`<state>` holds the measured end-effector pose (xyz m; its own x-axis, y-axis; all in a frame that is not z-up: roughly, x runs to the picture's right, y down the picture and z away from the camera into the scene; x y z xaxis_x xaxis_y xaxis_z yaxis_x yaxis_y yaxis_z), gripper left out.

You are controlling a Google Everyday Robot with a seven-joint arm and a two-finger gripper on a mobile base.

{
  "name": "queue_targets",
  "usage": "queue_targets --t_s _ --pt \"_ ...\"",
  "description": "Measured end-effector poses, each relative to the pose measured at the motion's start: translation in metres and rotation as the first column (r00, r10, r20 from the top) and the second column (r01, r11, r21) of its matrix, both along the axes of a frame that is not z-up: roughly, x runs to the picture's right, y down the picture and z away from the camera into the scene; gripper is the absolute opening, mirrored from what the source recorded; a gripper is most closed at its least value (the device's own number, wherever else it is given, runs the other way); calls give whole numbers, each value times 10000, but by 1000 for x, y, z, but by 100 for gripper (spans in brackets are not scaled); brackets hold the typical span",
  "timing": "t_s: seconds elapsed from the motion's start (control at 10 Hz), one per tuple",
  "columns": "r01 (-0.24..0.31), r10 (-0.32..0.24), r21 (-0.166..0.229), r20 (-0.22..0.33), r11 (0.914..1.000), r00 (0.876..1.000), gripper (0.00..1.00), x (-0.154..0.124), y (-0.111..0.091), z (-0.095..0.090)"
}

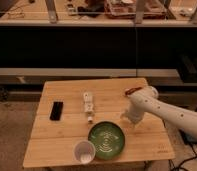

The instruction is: Push the ceramic bowl across the table

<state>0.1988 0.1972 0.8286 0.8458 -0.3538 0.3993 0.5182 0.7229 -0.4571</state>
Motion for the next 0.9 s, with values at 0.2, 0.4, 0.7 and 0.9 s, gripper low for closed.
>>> queue_targets --t_s 0.2,0.4,0.7,0.9 --pt "-12 16 196 -195 9998 9998 35 17 12 -7" --pt "265 -260 310 -165 9992 9995 19 21 28 -10" --pt "323 -319 326 -154 9989 9994 18 19 28 -9" --pt "310 -307 281 -109 9991 9995 18 19 27 -9"
